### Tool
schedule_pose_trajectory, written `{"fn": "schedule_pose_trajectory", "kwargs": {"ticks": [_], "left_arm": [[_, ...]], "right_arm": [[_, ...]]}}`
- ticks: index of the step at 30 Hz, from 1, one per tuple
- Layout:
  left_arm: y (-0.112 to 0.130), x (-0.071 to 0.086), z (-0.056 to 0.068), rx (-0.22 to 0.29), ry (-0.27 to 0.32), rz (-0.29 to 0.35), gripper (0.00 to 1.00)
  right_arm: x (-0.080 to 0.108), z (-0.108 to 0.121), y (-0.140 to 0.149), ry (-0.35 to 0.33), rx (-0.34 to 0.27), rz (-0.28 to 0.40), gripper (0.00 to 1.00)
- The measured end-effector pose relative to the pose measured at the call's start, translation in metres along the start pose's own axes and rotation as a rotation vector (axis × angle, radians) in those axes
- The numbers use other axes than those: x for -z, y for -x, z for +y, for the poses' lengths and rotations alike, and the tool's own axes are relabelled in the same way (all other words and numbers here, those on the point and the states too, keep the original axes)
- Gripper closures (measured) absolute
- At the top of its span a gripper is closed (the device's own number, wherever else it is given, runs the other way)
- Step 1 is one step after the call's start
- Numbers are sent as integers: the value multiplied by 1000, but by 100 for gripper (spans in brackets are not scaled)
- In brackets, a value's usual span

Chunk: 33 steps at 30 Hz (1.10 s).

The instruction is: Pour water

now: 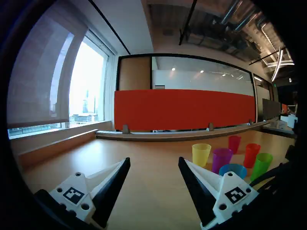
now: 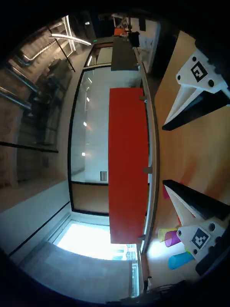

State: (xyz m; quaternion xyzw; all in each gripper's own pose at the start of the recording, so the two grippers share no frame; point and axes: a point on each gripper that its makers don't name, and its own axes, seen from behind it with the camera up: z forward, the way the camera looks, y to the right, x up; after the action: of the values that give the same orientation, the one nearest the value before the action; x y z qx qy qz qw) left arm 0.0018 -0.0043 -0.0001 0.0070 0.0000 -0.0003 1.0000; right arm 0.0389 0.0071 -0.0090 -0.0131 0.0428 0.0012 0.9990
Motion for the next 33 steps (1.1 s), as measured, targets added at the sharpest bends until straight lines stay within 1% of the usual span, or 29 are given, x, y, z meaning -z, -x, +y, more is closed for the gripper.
{"fn": "schedule_pose_trajectory", "kwargs": {"ticks": [3, 9, 17, 21, 26, 33], "left_arm": [[0, 0, 0, 0, 0, 0, 7], [0, 0, 0, 0, 0, 0, 7], [0, 0, -1, 0, 0, 0, 7], [0, 0, -1, 0, 0, 0, 7], [1, 1, -1, 0, 0, 0, 7], [0, 1, -1, 0, 0, 0, 7]], "right_arm": [[0, 3, 7, -4, 3, 2, 1], [-3, 4, 26, -20, -1, -19, 0], [-6, 4, 36, -27, -28, -36, 0], [-7, 7, 40, -22, -33, -43, 0], [-7, 6, 45, -20, -25, -55, 1], [-9, 2, 51, -17, 3, -79, 0]]}}
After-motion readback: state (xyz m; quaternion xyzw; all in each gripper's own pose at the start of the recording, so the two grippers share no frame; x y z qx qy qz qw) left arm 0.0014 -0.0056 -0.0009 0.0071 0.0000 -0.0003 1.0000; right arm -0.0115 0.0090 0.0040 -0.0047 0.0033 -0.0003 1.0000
